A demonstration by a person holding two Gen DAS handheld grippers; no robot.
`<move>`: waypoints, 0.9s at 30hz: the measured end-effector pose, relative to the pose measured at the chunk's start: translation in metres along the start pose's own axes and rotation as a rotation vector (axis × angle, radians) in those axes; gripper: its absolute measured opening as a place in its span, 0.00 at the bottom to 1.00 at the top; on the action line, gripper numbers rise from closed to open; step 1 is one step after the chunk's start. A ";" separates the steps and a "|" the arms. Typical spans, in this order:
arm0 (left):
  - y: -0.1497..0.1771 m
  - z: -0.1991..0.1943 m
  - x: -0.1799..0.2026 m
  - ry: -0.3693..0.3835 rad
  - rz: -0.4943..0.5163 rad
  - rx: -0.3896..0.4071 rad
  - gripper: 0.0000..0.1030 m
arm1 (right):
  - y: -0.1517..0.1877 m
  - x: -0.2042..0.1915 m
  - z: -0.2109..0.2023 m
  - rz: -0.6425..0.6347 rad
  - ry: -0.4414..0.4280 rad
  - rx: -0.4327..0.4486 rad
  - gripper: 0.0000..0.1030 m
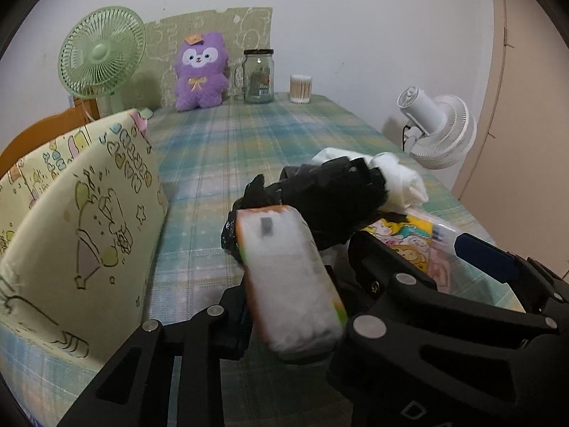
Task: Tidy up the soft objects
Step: 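Grasp the white tissue pack with the left gripper while the right gripper grasps the colourful snack box, then carry the tissue pack with the left gripper while the right gripper carries the snack box over the yellow box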
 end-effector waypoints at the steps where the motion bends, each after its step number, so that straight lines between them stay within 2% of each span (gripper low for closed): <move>1: 0.000 0.002 0.000 -0.001 -0.001 -0.002 0.31 | 0.000 0.000 0.002 0.002 -0.002 -0.004 0.93; 2: 0.000 0.003 0.000 0.000 -0.001 -0.003 0.29 | 0.001 -0.001 0.004 0.004 -0.007 -0.007 0.92; 7: 0.001 0.004 -0.001 0.015 -0.002 -0.008 0.24 | 0.003 -0.002 0.010 0.019 -0.043 -0.025 0.78; 11: 0.001 0.004 0.000 0.023 -0.001 -0.009 0.21 | 0.004 -0.003 0.009 0.020 -0.044 -0.024 0.57; 14: 0.001 0.002 0.000 0.025 0.001 -0.007 0.21 | 0.004 -0.003 0.007 0.026 -0.049 -0.025 0.49; 15: 0.001 0.001 0.000 0.025 0.001 -0.006 0.21 | 0.005 -0.003 0.006 0.027 -0.052 -0.025 0.42; 21: 0.000 -0.009 0.003 0.023 0.009 0.015 0.20 | 0.004 -0.004 -0.005 0.028 -0.046 -0.001 0.35; 27: -0.003 -0.022 0.006 0.029 0.015 0.041 0.20 | 0.002 -0.004 -0.020 0.029 -0.042 0.029 0.33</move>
Point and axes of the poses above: each gripper's, at about its wrist camera, not at the fingertips, and z roughly the way its jaws point, x to its right, y to its underside, the point moved 4 cm from there along z, roughly the way its jaws point, and after that the axes turned 1 degree about -x, right-handed, at the moved point
